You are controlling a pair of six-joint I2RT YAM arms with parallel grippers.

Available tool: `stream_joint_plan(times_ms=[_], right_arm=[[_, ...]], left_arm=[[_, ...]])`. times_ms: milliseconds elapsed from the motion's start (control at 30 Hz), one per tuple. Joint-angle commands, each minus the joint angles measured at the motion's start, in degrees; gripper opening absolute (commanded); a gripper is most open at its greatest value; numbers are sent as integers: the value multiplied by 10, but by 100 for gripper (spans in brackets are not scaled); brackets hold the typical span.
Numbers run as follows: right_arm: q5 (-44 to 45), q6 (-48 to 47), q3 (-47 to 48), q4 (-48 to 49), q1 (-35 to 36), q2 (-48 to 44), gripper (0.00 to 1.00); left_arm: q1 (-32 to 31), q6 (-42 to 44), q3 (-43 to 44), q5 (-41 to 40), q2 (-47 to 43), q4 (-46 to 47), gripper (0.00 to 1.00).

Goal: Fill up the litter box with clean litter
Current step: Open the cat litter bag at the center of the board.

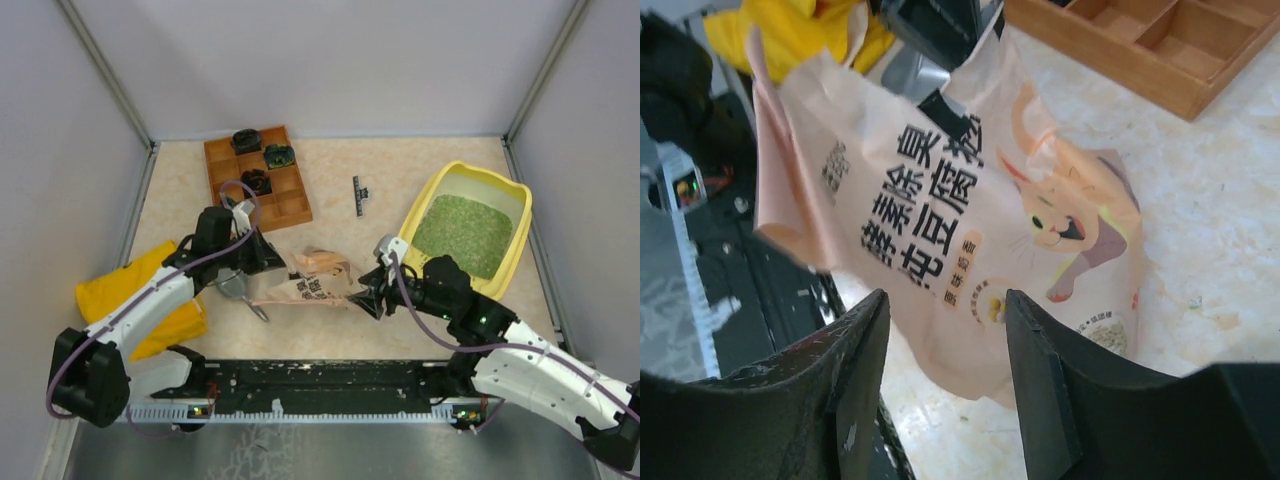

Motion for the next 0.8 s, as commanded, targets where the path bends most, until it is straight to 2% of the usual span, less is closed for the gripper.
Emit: stream_joint_plan(times_ms=[0, 333, 567, 633, 767], right_arm=[[68, 104, 64, 29, 5, -9, 50], [195, 159, 135, -82, 5, 92, 50], [207, 193, 135, -57, 5, 136, 43], [211, 203, 138, -52, 5, 147, 42], [200, 218, 135, -46, 5, 162, 42]], left_arm=[[2, 37, 43, 4, 36, 69, 0], [2, 56, 102, 38, 150, 113, 0], [1, 66, 140, 72, 222, 131, 0], [2, 88, 164, 62, 228, 96, 8], [2, 137, 187, 51, 210, 33, 31]])
